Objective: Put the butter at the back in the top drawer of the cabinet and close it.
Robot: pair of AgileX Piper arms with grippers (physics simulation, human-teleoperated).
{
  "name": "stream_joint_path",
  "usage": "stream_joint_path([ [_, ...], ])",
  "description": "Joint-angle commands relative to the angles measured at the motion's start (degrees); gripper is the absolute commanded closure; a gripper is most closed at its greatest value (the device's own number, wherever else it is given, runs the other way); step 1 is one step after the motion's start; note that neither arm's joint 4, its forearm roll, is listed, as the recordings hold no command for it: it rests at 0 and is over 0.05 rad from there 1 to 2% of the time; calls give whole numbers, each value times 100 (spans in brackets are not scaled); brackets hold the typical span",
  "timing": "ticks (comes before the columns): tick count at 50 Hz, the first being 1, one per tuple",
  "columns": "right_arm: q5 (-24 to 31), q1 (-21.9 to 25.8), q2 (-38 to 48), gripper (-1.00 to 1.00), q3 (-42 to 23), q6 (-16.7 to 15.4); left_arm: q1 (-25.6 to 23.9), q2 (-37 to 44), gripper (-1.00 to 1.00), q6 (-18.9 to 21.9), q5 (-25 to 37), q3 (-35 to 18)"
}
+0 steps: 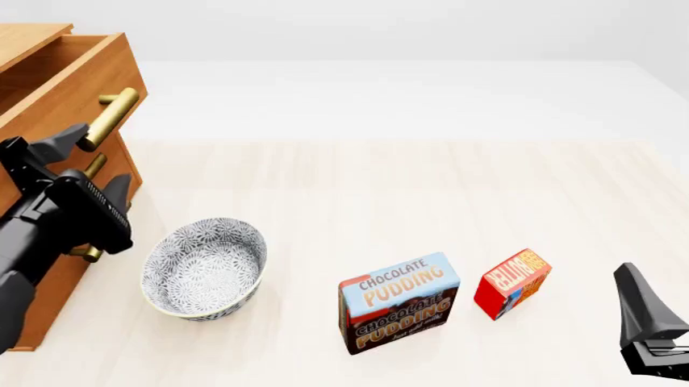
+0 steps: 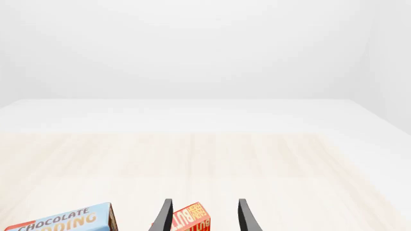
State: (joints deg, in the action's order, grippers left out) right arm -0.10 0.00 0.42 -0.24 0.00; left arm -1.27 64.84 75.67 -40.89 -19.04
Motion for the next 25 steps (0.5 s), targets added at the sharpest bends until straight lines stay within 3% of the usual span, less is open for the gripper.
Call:
stream_joint_path([
  [1,0,0,0,-100,0,0,7,-269,-100,-35,470,231],
  [6,0,0,0,-100,0,0,-18,-411,-100,-40,575,199],
  [12,0,0,0,-100,0,0,-79,-979,-100,-111,1306,-99],
  [16,0,0,0,-100,0,0,-88,-1084,-100,-110,1295,-32],
  [23,0,0,0,-100,0,0,-28,-1723,-100,-278,2185,-420],
  [25,0,0,0,-100,0,0,-20,-1776,-100,-274,2182,-379],
])
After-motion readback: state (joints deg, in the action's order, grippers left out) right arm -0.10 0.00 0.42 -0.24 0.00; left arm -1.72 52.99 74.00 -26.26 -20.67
